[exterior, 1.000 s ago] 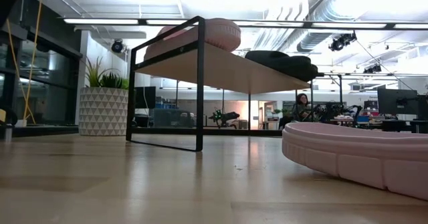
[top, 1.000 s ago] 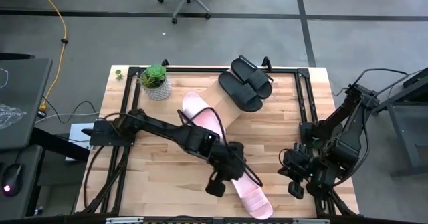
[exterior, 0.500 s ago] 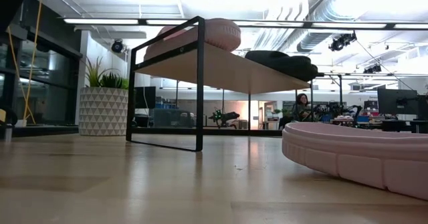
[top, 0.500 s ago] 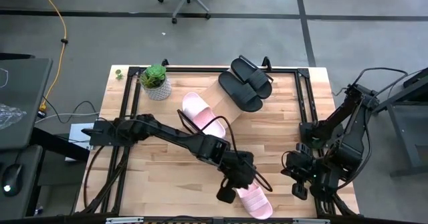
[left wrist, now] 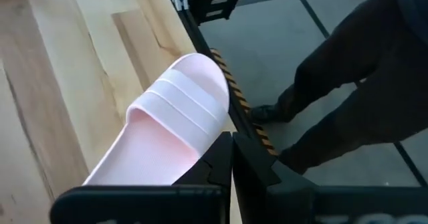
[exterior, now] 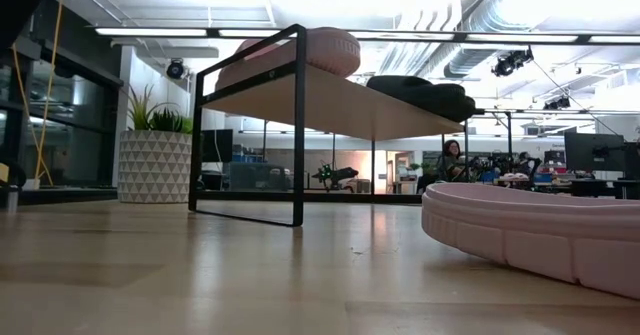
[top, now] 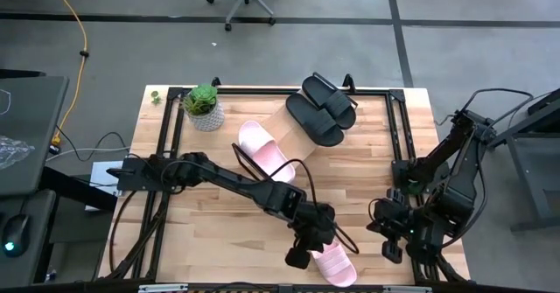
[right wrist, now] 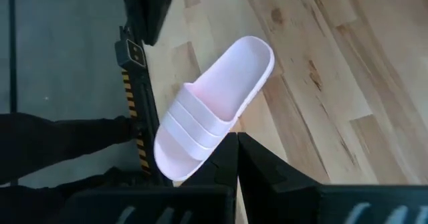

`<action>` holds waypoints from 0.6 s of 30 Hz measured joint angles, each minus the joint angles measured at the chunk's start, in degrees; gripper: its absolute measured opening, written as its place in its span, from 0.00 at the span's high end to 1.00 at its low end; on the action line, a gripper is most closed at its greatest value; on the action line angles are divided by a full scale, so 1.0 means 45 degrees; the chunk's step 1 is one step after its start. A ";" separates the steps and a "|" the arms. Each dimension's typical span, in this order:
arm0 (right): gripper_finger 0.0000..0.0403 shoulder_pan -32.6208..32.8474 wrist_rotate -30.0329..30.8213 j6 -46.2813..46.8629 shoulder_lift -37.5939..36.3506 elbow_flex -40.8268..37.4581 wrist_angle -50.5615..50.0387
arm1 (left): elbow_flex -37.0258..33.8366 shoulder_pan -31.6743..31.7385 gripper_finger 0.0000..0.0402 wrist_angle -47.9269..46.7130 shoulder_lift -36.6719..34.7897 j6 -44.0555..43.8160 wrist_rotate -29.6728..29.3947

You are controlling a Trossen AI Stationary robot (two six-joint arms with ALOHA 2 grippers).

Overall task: Pick and place slides into the shelf
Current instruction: Put the pink slide on the shelf

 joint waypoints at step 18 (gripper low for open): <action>1.00 -0.0836 -0.3338 -0.2094 0.2401 0.0015 0.4203 | 0.0000 -0.0123 1.00 -0.5996 -0.3986 0.0476 -0.4837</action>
